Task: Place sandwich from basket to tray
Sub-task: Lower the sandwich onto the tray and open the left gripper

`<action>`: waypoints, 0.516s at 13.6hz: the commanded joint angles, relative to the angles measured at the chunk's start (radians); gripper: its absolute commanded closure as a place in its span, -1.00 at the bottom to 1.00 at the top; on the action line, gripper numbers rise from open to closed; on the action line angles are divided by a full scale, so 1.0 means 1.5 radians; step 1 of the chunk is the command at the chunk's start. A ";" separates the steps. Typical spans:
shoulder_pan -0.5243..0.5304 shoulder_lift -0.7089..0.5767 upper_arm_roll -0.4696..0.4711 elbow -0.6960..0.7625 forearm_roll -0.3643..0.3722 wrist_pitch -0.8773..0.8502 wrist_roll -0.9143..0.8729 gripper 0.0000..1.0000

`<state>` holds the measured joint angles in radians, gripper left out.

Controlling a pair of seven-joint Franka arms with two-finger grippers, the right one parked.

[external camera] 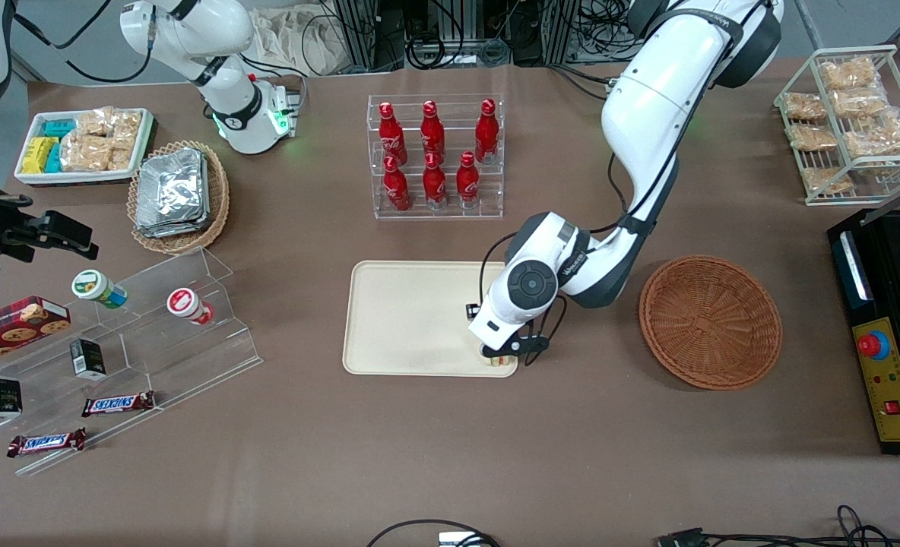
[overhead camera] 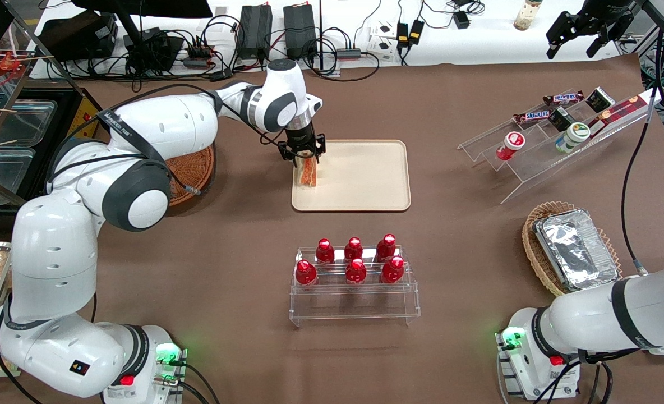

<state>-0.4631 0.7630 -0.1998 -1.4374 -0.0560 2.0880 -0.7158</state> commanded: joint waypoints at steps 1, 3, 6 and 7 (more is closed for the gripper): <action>0.010 -0.050 0.016 0.007 0.004 -0.068 0.005 -1.00; 0.045 -0.079 0.023 0.006 0.004 -0.122 0.005 -1.00; 0.132 -0.143 0.023 -0.035 0.006 -0.221 0.017 -1.00; 0.138 -0.186 0.025 -0.100 0.026 -0.183 0.018 -1.00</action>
<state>-0.2945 0.5985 -0.1540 -1.4300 -0.0471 1.7763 -0.6937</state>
